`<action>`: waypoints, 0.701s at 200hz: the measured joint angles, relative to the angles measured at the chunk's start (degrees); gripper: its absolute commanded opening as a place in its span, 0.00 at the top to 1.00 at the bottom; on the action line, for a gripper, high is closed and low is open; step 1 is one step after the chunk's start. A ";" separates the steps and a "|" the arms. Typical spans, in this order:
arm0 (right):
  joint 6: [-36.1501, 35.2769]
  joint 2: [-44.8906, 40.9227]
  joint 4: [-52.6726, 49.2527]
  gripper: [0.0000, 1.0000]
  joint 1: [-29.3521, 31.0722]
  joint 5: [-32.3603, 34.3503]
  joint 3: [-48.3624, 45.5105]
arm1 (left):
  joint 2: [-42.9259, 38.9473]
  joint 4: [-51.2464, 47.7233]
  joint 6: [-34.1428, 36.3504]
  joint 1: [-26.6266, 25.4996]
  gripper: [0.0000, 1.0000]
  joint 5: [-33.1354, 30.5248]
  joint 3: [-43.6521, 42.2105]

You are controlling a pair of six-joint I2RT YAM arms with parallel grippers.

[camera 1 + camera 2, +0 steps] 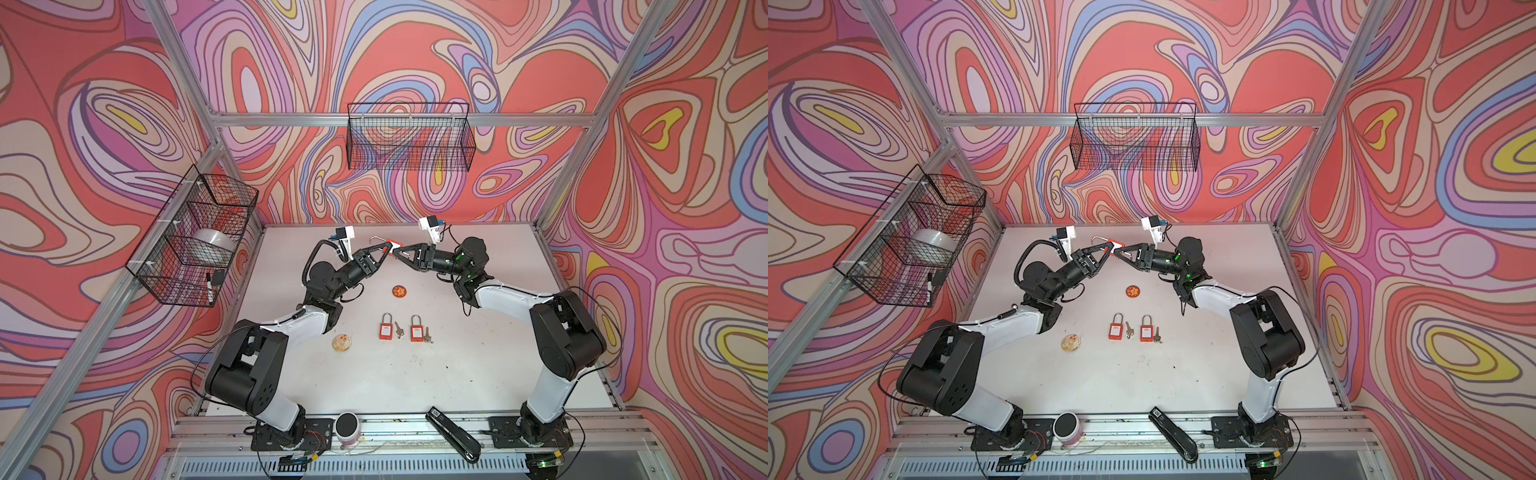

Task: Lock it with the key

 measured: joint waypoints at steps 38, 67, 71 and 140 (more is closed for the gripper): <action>-0.13 0.00 -0.24 0.50 -0.02 -0.02 -0.20 | 0.00 -0.07 0.15 0.00 1.00 0.09 0.00; 0.44 -1.31 -0.13 0.46 -0.83 0.07 -2.51 | 0.00 -0.07 0.17 -0.04 1.00 0.09 0.00; 0.42 -1.60 -0.11 0.46 -1.03 0.04 -2.78 | 0.00 -0.07 0.17 -0.04 1.00 0.09 0.00; 0.90 -4.83 0.96 0.46 -3.82 0.04 -4.81 | 0.00 -0.07 0.15 -0.04 1.00 0.07 0.00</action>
